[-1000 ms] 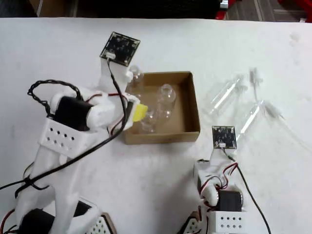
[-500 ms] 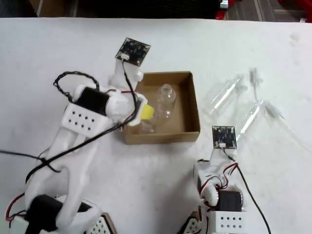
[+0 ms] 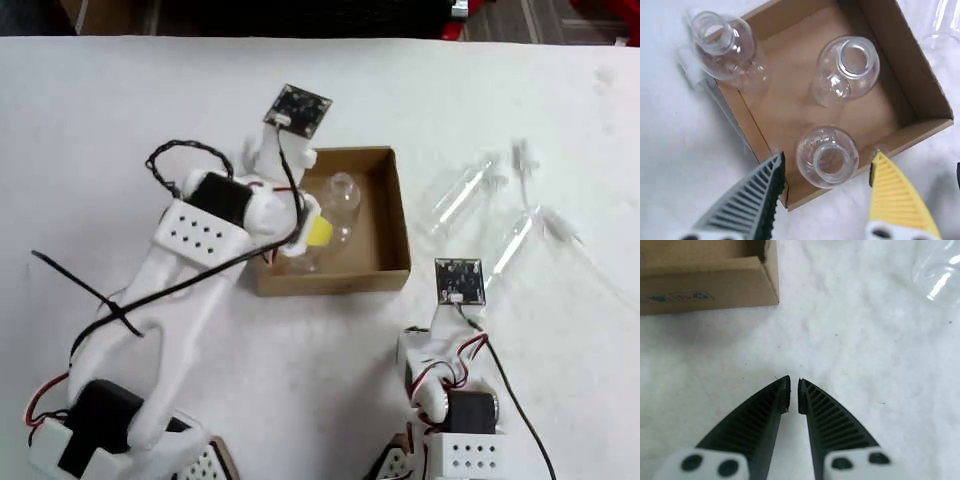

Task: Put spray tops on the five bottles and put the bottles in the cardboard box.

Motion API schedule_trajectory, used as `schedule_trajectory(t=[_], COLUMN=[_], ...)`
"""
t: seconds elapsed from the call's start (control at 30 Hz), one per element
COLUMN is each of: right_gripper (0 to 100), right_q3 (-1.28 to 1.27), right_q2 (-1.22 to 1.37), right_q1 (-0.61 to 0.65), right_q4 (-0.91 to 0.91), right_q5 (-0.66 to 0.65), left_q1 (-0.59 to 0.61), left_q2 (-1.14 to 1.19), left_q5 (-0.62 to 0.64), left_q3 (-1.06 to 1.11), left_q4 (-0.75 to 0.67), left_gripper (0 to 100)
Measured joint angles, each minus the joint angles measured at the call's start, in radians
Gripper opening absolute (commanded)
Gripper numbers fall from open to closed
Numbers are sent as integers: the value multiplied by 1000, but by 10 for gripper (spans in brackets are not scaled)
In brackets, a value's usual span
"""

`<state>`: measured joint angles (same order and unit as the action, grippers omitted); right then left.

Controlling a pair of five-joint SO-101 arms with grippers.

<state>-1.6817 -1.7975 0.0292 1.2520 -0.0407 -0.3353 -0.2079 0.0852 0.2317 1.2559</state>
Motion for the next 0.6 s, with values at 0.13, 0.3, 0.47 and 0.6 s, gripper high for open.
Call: schedule_trajectory(t=[0.13,0.3,0.47,0.6], right_gripper=[15,15,15,15], right_q3=[0,0,0,0], right_q2=[0,0,0,0], right_q1=[0,0,0,0], right_q4=[0,0,0,0], right_q5=[0,0,0,0], left_q1=[0,0,2,2], left_q2=[3,3,6,57], left_q5=[0,3,3,3], left_q3=[0,0,0,0], left_q4=[-21,-23,-48,-52], left_gripper=[248,248,235,199])
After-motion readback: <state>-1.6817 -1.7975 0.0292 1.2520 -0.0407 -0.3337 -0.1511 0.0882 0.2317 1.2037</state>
